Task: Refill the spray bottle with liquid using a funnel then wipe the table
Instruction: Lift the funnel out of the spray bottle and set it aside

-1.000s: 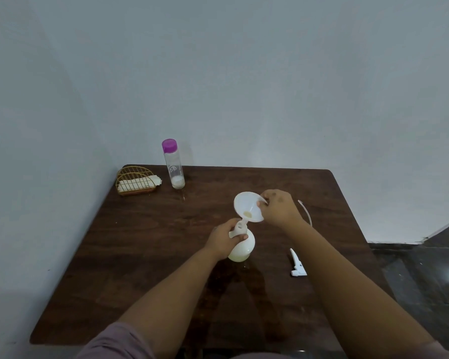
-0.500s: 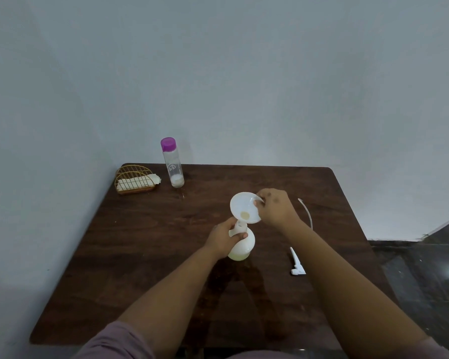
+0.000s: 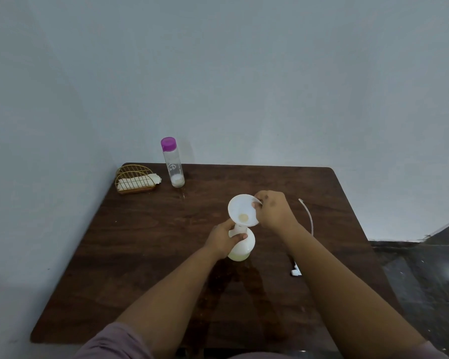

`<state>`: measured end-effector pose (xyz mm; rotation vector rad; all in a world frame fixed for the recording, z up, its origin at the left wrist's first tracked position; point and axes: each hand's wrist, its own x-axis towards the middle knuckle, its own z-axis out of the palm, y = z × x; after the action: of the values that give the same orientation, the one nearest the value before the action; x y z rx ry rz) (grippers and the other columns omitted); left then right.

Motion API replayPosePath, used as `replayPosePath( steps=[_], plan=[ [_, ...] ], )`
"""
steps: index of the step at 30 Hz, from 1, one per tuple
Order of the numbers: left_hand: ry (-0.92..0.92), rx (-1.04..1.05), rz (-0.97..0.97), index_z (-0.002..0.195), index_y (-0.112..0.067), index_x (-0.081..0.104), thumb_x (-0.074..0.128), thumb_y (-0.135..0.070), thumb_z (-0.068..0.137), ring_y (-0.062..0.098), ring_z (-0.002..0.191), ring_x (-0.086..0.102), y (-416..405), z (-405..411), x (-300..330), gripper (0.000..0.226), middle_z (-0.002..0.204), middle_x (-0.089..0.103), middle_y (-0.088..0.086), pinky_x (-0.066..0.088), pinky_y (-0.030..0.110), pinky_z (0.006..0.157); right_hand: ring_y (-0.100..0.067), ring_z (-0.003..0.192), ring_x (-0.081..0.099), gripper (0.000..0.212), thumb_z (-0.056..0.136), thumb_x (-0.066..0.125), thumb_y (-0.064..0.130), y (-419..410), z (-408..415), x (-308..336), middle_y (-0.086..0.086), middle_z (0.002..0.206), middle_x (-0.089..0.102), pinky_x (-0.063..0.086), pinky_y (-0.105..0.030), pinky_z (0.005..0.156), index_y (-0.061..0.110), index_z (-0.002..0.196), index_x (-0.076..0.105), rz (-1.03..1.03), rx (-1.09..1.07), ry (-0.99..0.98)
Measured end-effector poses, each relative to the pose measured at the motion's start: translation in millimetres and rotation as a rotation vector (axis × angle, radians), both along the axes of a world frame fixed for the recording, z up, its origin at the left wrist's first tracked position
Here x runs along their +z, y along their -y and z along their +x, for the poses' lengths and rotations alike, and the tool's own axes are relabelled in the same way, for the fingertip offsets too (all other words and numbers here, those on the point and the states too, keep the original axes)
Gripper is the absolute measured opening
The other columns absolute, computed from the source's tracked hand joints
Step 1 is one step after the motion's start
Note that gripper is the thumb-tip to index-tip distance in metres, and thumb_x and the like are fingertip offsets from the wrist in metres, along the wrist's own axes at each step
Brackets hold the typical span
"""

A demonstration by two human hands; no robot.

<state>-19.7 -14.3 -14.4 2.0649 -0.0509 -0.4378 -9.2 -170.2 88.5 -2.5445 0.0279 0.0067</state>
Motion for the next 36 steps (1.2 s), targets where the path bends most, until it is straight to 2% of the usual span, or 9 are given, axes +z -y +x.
replayPosePath(
  steps=[6,17,19,22,25,27,29,33,36],
  plan=[
    [0.009,0.002,0.022,0.138,-0.023,0.051,0.066,-0.037,0.090,0.026,0.128,0.049,1,-3,1,0.053,0.140,0.055,0.002,0.042,0.051,0.107,-0.011,0.084,0.054,0.025,0.094,0.057,0.013,-2,-2,-1,-0.008,0.113,0.066,0.034,-0.007,0.056,0.006,0.116,0.064,0.033,0.003,0.006],
    [0.010,-0.056,0.070,0.141,-0.026,0.045,0.067,-0.038,0.089,0.027,0.131,0.047,-2,-5,9,0.057,0.142,0.052,0.001,0.042,0.047,0.107,-0.021,0.101,0.061,0.027,0.096,0.053,0.019,8,-3,5,-0.010,0.120,0.061,0.047,-0.020,0.073,0.007,0.120,0.060,0.100,-0.048,-0.011],
    [-0.019,-0.081,0.075,0.147,-0.027,0.037,0.072,-0.042,0.084,0.025,0.135,0.043,-2,-4,19,0.074,0.149,0.044,-0.001,0.042,0.040,0.106,-0.023,0.091,0.066,0.026,0.096,0.050,0.020,17,1,6,-0.012,0.119,0.060,0.053,-0.023,0.066,0.008,0.118,0.058,0.168,-0.073,-0.054],
    [-0.066,-0.019,-0.006,0.152,-0.021,0.026,0.079,-0.043,0.077,0.025,0.140,0.037,-6,-3,41,0.095,0.155,0.033,0.003,0.038,0.041,0.108,-0.014,0.063,0.067,0.024,0.097,0.048,0.022,21,3,8,-0.009,0.105,0.065,0.047,-0.019,0.049,0.011,0.116,0.057,0.394,-0.146,-0.177],
    [-0.095,0.174,-0.205,0.140,-0.015,0.047,0.070,-0.034,0.088,0.022,0.127,0.051,-14,0,67,0.059,0.140,0.052,0.004,0.047,0.036,0.099,-0.015,0.056,0.062,0.022,0.097,0.047,0.024,15,5,11,-0.011,0.083,0.069,0.046,-0.024,0.050,0.011,0.110,0.059,0.592,-0.196,-0.231],
    [-0.068,0.363,-0.307,0.105,-0.012,0.067,0.060,-0.030,0.096,0.018,0.098,0.063,-19,4,78,0.021,0.107,0.068,0.006,0.052,0.029,0.081,-0.015,0.054,0.060,0.022,0.097,0.047,0.028,9,8,11,-0.013,0.077,0.070,0.046,-0.024,0.050,0.012,0.108,0.058,0.618,-0.198,-0.253],
    [-0.045,0.536,-0.368,0.080,-0.011,0.063,0.056,-0.036,0.097,0.014,0.072,0.061,-21,10,88,0.031,0.080,0.065,0.004,0.049,0.025,0.065,-0.015,0.055,0.060,0.021,0.098,0.046,0.028,2,14,12,-0.013,0.078,0.070,0.046,-0.024,0.051,0.014,0.108,0.058,0.619,-0.187,-0.271],
    [-0.078,0.529,-0.373,0.091,-0.011,0.062,0.055,-0.052,0.093,0.014,0.069,0.061,-25,29,96,0.042,0.084,0.066,0.003,0.051,0.026,0.063,-0.017,0.063,0.066,0.023,0.093,0.043,0.013,-15,31,14,-0.012,0.101,0.065,0.052,-0.024,0.054,0.014,0.111,0.058,0.636,-0.151,-0.296],
    [-0.014,0.437,-0.269,0.105,-0.017,0.059,0.054,-0.034,0.098,0.013,0.070,0.061,-34,54,97,0.020,0.099,0.066,0.004,0.050,0.026,0.063,-0.021,0.085,0.067,0.023,0.096,0.049,0.022,-29,51,13,-0.007,0.113,0.059,0.057,-0.023,0.062,0.016,0.116,0.058,0.666,-0.153,-0.244]
  ],
)
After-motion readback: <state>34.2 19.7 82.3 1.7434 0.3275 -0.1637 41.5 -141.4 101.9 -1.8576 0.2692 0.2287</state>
